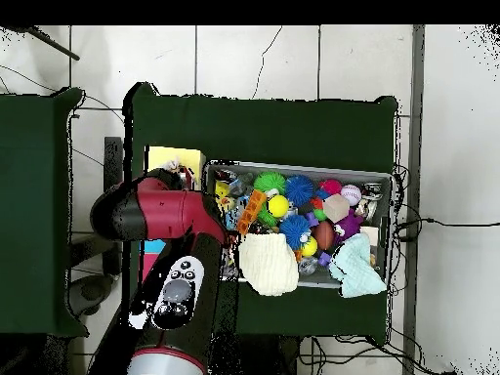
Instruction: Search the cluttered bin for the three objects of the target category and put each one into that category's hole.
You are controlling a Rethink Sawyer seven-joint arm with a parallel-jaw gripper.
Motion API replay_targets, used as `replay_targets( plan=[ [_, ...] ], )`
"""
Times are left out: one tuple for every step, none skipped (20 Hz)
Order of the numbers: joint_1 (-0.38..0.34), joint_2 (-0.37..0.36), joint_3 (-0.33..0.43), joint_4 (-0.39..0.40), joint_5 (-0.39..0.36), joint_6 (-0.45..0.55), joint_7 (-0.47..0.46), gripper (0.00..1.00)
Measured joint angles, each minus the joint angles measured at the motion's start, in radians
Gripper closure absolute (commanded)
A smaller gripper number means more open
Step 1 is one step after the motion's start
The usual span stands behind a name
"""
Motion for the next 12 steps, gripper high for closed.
replay_targets(
  plan=[
    [0.0, 0.0, 0.0, 0.0, 0.0, 0.0, 0.0, 1.0],
    [0.0, 0.0, 0.0, 0.0, 0.0, 0.0, 0.0, 1.0],
    [0.0, 0.0, 0.0, 0.0, 0.0, 0.0, 0.0, 1.0],
    [0.0, 0.0, 0.0, 0.0, 0.001, 0.001, 0.0, 1.0],
    [0.0, 0.0, 0.0, 0.0, 0.001, 0.002, 0.0, 1.0],
    [0.0, 0.0, 0.0, 0.0, 0.001, 0.003, 0.0, 1.0],
    [0.0, -0.001, 0.0, 0.0, 0.001, 0.005, 0.0, 1.0],
    [0.0, -0.001, 0.0, 0.0, 0.001, 0.005, 0.0, 1.0],
    [0.0, -0.001, 0.0, 0.0, 0.002, 0.006, 0.0, 1.0],
    [0.0, -0.002, 0.0, 0.0, 0.002, 0.008, 0.0, 1.0],
    [0.0, -0.002, 0.0, 0.0, 0.003, 0.009, 0.0, 1.0],
    [0.0, -0.002, 0.0, 0.0, 0.004, 0.011, 0.0, 1.0]
  ],
)
